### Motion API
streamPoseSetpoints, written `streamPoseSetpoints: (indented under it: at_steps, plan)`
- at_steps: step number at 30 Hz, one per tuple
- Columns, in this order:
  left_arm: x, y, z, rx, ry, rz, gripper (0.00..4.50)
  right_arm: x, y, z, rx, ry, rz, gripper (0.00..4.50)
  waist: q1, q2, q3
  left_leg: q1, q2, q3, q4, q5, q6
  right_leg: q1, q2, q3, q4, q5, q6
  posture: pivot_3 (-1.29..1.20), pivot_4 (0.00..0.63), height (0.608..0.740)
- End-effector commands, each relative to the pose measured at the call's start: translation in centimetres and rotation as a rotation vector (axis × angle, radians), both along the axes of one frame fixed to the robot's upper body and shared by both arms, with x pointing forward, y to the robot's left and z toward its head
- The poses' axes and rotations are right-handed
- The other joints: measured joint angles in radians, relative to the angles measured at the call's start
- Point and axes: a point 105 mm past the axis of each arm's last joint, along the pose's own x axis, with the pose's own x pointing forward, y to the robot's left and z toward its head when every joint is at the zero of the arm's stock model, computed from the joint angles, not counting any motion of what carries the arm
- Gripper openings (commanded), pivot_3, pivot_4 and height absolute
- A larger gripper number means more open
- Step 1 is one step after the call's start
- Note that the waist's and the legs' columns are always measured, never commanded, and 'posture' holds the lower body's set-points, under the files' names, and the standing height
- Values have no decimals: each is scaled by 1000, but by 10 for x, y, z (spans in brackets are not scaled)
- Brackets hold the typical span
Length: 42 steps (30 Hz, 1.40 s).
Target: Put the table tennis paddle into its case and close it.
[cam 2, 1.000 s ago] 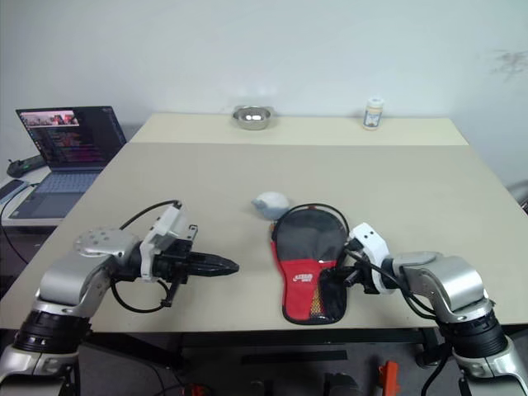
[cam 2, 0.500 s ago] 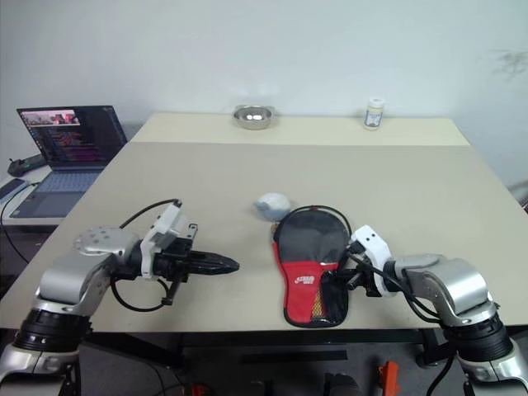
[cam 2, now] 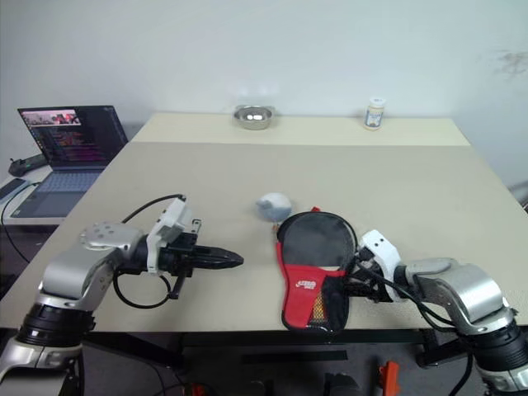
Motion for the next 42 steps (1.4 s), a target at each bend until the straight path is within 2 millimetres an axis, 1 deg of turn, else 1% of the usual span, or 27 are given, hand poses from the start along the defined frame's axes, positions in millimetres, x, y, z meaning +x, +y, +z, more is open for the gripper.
streamPoseSetpoints:
  at_steps: [1, 2, 4, 5, 6, 8, 9, 10, 11, 12, 14, 17, 20, 23, 27, 31, 33, 35, 38, 40, 42]
  plan:
    - [-1, -1, 11, -27, -34, 10, 0, -6, 13, 24, 15, -87, 161, 4092, -2, 0, 0, 0, 0, 0, 0, 0, 0, 0, 0, 0, 0, 0, 0, 0, 150, 740]
    - [0, -1, 12, -30, -34, 15, 0, -6, 13, 27, 12, -100, 179, 4441, -4, 0, 0, 0, 1, 0, 0, 0, 0, 1, 0, 0, 0, 0, 0, 0, 150, 740]
    - [1, 0, 11, -40, -29, 38, 0, 9, 13, 42, 10, -168, 186, 4480, -7, 0, 0, 1, 1, 1, 0, 0, 0, 1, 0, 0, 0, 0, 0, 0, 150, 740]
    - [2, 1, 10, -38, -23, 48, 0, 21, 16, 52, 29, -223, 175, 4480, -7, 0, 0, 1, 2, 2, 0, 0, 0, 0, 0, 1, 0, 0, 0, 0, 150, 740]
    - [2, 2, 10, -37, -20, 55, 0, 29, 19, 60, 43, -259, 168, 4480, -7, 0, 0, 1, 2, 2, 0, 0, 0, 0, 0, 1, 0, 0, 0, 0, 150, 740]
    - [5, 6, 10, -40, -15, 95, 0, 49, 37, 74, 119, -346, 137, 4480, -8, 0, 0, 2, 2, 3, 0, 0, 0, 0, 0, 1, 0, 1, -2, 0, 150, 740]
    - [7, 8, 10, -43, -16, 112, 0, 54, 45, 78, 145, -370, 132, 4480, -8, 0, 0, 2, 3, 2, 0, 0, 0, 0, 0, 1, 0, 2, -2, 0, 150, 740]
    - [10, 10, 11, -49, -21, 137, 0, 59, 55, 76, 177, -379, 124, 4480, -6, 0, 0, 2, 4, 2, 0, 0, 0, 0, 0, 1, 0, 3, -4, 0, 150, 740]
    - [14, 12, 13, -58, -33, 165, 0, 61, 64, 70, 195, -379, 121, 4480, -4, 0, 0, 2, 4, 1, 0, 0, 0, 0, 0, 0, 1, 3, -4, 0, 150, 740]
    - [16, 13, 14, -64, -41, 183, 0, 63, 70, 66, 204, -376, 117, 4480, -2, 0, 0, 2, 4, 1, 0, 0, -1, 0, 0, 0, 1, 3, -4, 0, 150, 740]
    - [24, 15, 18, -81, -81, 237, 0, 60, 84, 43, 209, -339, 127, 4480, 0, 0, 0, 1, 3, 1, 0, 1, -2, -1, 0, 1, 0, 3, -4, 0, 150, 740]
    - [37, 19, 19, -82, -129, 317, 0, 56, 95, 25, 214, -304, 136, 4480, 5, 0, 0, -2, 2, 0, 1, 2, -4, -2, 0, -1, -2, 3, -4, 0, 150, 740]
    - [55, 26, 19, -80, -178, 400, 569, 62, 93, 10, 166, -310, 117, 4500, 3, 0, 0, -3, 1, 0, 1, 2, -4, -2, 0, -1, -2, 3, -4, 0, 150, 740]
    - [72, 31, 21, -99, -232, 442, 1596, 67, 87, 1, 134, -322, 95, 4500, 3, 0, 0, -1, 1, 0, 1, 2, -4, -2, 1, -1, 0, 3, -4, 0, 150, 740]
    - [99, 33, 21, -95, -267, 488, 2991, 67, 91, -1, 140, -325, 95, 4500, 1, 0, 0, 0, 1, 0, 1, 2, -4, -1, 2, -1, 1, 3, -4, 0, 150, 740]
    - [121, 26, 15, -74, -273, 502, 4437, 68, 94, -2, 140, -335, 86, 4500, 0, -1, 0, 1, 1, 0, 1, 2, -4, -1, 2, -1, 2, 3, -4, 0, 150, 740]
    - [130, 21, 14, -75, -271, 509, 4437, 70, 96, -2, 141, -339, 79, 4500, -1, -1, 0, 1, 1, 0, 1, 2, -4, -1, 2, -1, 2, 3, -4, 0, 150, 740]
    - [141, 11, 6, -30, -251, 520, 4437, 71, 98, -1, 142, -349, 70, 4500, -1, -1, 0, 1, 1, 0, 2, 2, -4, -1, 2, -1, 2, 3, -4, 0, 150, 740]
    - [144, -10, 9, -40, -230, 444, 4437, 71, 101, -1, 144, -354, 65, 4500, -3, -1, 0, 1, 1, 1, 2, 2, -3, -1, 2, -1, 2, 3, -4, 0, 150, 740]
    - [149, -22, 14, -38, -236, 441, 4437, 71, 104, -2, 143, -357, 62, 4500, -5, -1, 0, 0, 1, 1, 2, 2, -3, -1, 2, -1, 2, 3, -4, 0, 150, 740]
    - [153, -29, 13, 6, -255, 443, 4437, 71, 106, -1, 146, -360, 58, 4500, -7, -1, 0, 0, 1, 1, 2, 2, -3, -2, 2, -1, 2, 3, -4, 0, 150, 740]
